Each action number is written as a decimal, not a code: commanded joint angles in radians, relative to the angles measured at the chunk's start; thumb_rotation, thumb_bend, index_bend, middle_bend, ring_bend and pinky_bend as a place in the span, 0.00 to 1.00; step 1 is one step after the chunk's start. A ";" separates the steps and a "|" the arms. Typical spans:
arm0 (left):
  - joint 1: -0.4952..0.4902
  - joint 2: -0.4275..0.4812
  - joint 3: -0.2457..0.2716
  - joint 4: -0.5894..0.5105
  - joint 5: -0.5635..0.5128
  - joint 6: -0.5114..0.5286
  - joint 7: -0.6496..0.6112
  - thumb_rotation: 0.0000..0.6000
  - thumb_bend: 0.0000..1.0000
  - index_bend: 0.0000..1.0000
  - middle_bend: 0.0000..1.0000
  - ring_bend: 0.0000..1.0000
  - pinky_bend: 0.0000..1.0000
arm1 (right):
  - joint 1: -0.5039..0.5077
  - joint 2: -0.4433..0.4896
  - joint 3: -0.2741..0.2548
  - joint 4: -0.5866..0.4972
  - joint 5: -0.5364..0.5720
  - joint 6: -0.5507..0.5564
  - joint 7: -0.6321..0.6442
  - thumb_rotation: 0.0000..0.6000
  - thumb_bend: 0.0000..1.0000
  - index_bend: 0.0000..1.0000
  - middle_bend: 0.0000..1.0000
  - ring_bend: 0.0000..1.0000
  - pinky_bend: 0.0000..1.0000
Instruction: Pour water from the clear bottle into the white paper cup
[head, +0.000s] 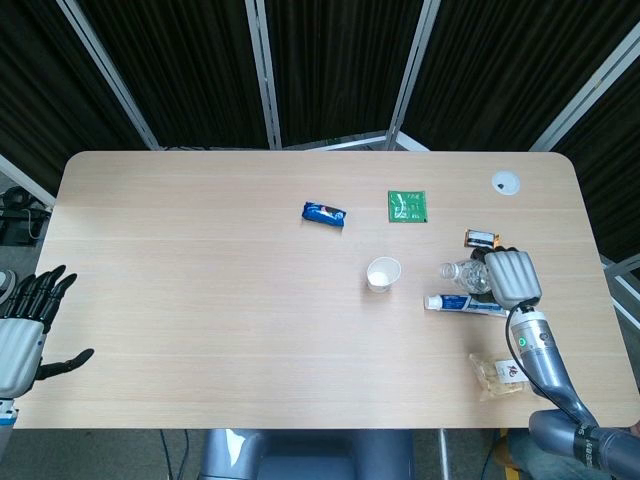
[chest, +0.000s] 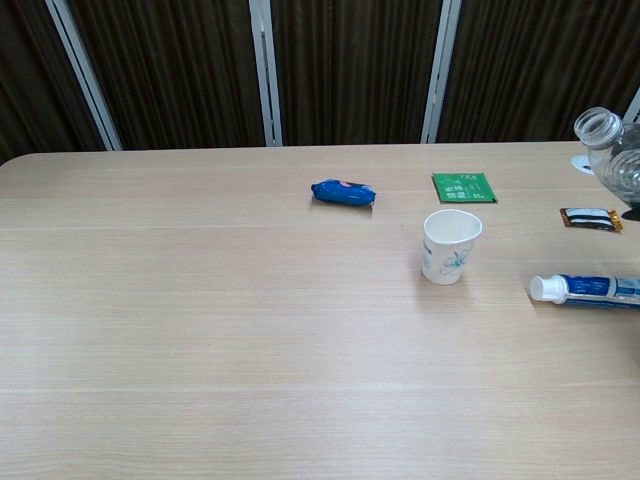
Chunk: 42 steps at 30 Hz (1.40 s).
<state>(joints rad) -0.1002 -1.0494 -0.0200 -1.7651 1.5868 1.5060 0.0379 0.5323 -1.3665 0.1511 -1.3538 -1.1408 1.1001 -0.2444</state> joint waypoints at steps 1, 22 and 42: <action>-0.004 -0.004 -0.004 0.004 -0.011 -0.009 0.006 1.00 0.00 0.02 0.00 0.00 0.00 | 0.026 -0.060 0.009 0.070 0.045 0.008 -0.147 1.00 0.58 0.49 0.62 0.59 0.50; -0.011 -0.001 -0.019 0.012 -0.052 -0.024 -0.012 1.00 0.00 0.02 0.00 0.00 0.00 | 0.120 -0.206 0.063 0.133 0.211 0.017 -0.513 1.00 0.59 0.49 0.64 0.61 0.51; -0.016 0.009 -0.021 0.008 -0.059 -0.033 -0.034 1.00 0.00 0.02 0.00 0.00 0.00 | 0.153 -0.255 0.080 0.151 0.273 0.081 -0.692 1.00 0.58 0.49 0.64 0.61 0.51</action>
<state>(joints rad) -0.1165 -1.0402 -0.0412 -1.7573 1.5275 1.4730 0.0042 0.6838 -1.6219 0.2311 -1.1990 -0.8685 1.1758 -0.9284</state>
